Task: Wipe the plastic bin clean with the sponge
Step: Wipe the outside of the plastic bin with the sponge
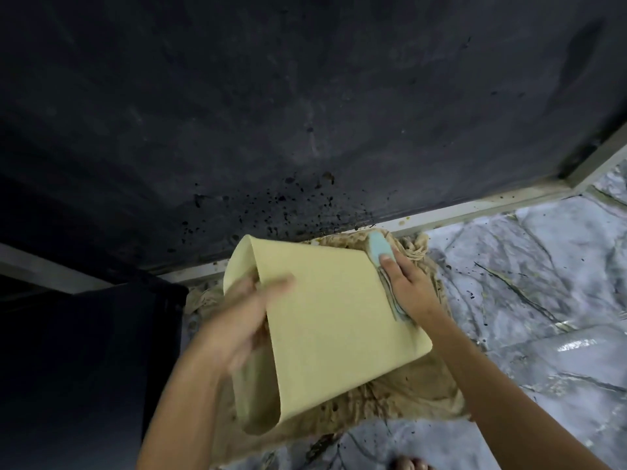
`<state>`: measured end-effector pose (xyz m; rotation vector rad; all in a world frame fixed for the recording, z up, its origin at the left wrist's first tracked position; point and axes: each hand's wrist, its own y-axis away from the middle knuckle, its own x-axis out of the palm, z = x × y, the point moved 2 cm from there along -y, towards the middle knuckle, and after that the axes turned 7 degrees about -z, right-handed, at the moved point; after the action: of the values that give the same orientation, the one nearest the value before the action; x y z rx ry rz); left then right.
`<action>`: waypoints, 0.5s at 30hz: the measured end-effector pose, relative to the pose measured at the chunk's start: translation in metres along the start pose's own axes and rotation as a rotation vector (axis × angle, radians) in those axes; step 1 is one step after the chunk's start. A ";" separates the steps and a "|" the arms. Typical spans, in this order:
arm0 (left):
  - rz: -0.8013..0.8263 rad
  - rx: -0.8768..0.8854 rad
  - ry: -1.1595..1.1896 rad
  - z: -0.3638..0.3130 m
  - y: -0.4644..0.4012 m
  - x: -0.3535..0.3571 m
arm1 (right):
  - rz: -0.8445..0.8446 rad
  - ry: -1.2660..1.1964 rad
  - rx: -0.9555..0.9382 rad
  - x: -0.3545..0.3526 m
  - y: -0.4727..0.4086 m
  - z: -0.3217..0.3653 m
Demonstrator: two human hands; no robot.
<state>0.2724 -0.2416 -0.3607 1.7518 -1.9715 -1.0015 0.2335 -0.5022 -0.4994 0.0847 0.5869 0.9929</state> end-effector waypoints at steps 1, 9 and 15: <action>-0.037 0.004 0.041 -0.015 -0.010 -0.003 | 0.005 0.010 -0.053 -0.002 0.005 0.001; -0.234 0.022 0.041 -0.004 -0.038 -0.006 | 0.004 0.177 -0.640 0.033 0.069 0.027; -0.202 0.177 0.138 0.017 0.014 -0.009 | -0.247 0.008 -0.201 -0.011 0.042 0.006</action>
<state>0.2527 -0.2281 -0.3609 2.0904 -1.8756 -0.7597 0.2002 -0.4865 -0.4764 -0.1669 0.4890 0.8071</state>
